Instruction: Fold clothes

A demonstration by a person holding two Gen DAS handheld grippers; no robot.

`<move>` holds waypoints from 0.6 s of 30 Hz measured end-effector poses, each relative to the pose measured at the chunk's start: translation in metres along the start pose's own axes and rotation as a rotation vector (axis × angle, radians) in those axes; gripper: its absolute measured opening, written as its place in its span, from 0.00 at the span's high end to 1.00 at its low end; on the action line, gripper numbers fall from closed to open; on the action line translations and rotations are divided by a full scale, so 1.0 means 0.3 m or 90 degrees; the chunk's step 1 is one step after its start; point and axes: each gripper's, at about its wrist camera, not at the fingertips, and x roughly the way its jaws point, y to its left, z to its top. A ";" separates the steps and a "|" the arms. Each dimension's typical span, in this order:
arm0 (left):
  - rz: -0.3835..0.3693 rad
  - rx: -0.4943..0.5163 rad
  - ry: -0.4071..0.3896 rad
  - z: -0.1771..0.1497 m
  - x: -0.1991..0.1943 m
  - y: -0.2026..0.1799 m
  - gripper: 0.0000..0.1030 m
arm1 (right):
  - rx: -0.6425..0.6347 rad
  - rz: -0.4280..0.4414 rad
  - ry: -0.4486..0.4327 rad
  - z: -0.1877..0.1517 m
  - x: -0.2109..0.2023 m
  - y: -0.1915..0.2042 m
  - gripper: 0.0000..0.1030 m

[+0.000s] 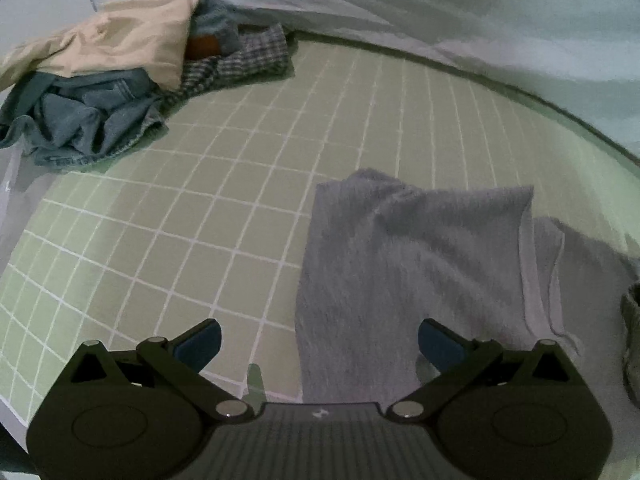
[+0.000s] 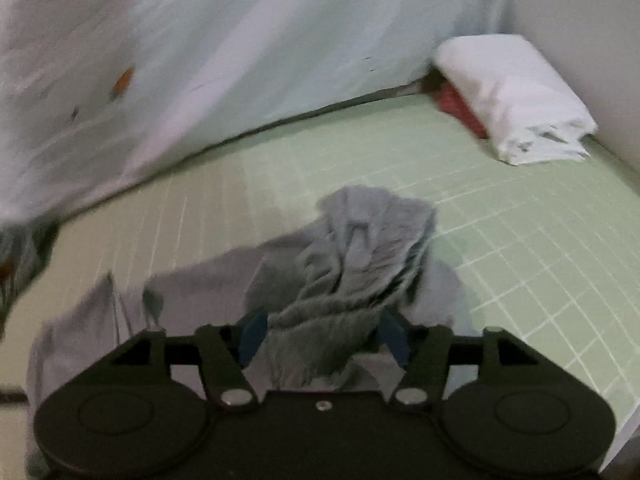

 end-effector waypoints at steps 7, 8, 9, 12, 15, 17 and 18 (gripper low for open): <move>0.013 0.008 -0.005 0.005 -0.001 0.003 0.00 | 0.058 -0.046 0.020 0.048 0.142 -0.047 0.36; 0.016 0.004 -0.005 0.007 0.001 0.009 0.00 | 0.049 -0.056 0.027 0.055 0.162 -0.040 0.49; 0.019 -0.001 -0.005 0.010 0.001 0.015 0.00 | 0.041 -0.065 0.034 0.062 0.182 -0.033 0.76; 0.024 -0.017 -0.004 0.018 0.004 0.035 0.00 | -0.006 -0.061 0.019 0.073 0.186 0.020 0.92; 0.023 -0.024 0.001 0.021 0.012 0.042 0.00 | -0.116 -0.020 -0.013 0.057 0.147 0.134 0.92; 0.020 -0.027 0.006 0.023 0.019 0.044 0.00 | -0.194 0.007 -0.011 0.020 0.138 0.214 0.91; 0.018 -0.025 0.008 0.023 0.021 0.042 0.00 | -0.224 0.016 -0.003 -0.003 0.142 0.249 0.89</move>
